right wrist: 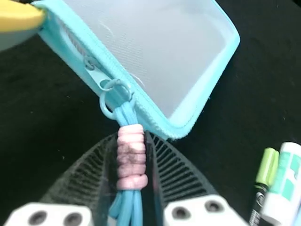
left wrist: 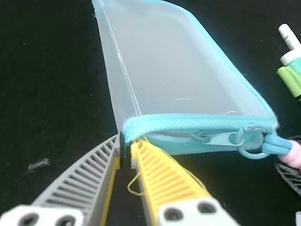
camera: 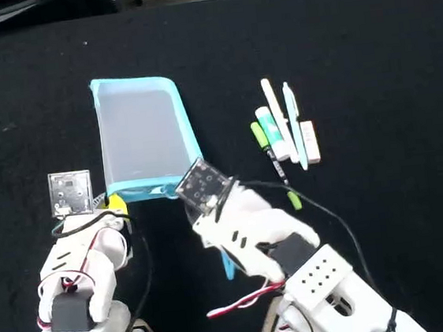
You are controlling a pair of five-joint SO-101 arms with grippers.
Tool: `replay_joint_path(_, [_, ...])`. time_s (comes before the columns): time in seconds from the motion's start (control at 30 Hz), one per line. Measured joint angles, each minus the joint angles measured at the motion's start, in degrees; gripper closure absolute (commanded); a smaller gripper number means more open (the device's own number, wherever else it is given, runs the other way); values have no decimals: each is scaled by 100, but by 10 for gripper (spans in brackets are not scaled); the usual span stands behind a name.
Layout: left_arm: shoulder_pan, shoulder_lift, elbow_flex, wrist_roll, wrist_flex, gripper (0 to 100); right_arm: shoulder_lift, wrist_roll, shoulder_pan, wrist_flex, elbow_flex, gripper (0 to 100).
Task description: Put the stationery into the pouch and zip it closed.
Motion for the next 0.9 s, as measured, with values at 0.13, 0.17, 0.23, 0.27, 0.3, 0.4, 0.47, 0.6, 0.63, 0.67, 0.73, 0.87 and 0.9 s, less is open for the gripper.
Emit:
replay_joint_path(0.13, [-26,0,-26,18,0,970,0,0,158,79,-9,988])
replay_joint_path(0.17, [-35,0,-26,18,0,970,0,9,264,97,-53,988])
replay_joint_path(0.23, [-132,0,-26,18,0,970,0,9,501,176,-211,988])
replay_joint_path(0.27, [-211,0,-26,26,0,970,0,9,615,255,-290,988])
replay_joint_path(0.3, [-325,0,-26,26,0,970,0,9,738,352,-378,988])
replay_joint_path(0.4, [-633,0,-185,35,0,970,0,9,932,703,-633,988])
replay_joint_path(0.47, [-800,0,-343,35,0,970,0,9,967,941,-809,988])
replay_joint_path(0.6, [-870,0,-703,26,0,971,0,9,976,1451,-1336,988])
replay_joint_path(0.63, [-870,0,-800,26,0,971,0,9,985,1591,-1495,988])
replay_joint_path(0.67, [-870,0,-879,26,0,971,0,9,985,1741,-1662,988])
replay_joint_path(0.73, [-870,0,-1037,26,0,971,0,9,985,2004,-2004,988])
replay_joint_path(0.87, [-870,-26,-1301,-352,0,971,0,97,985,2426,-2646,988])
replay_joint_path(0.9, [-870,-35,-1380,-431,0,971,0,193,985,2514,-2796,988])
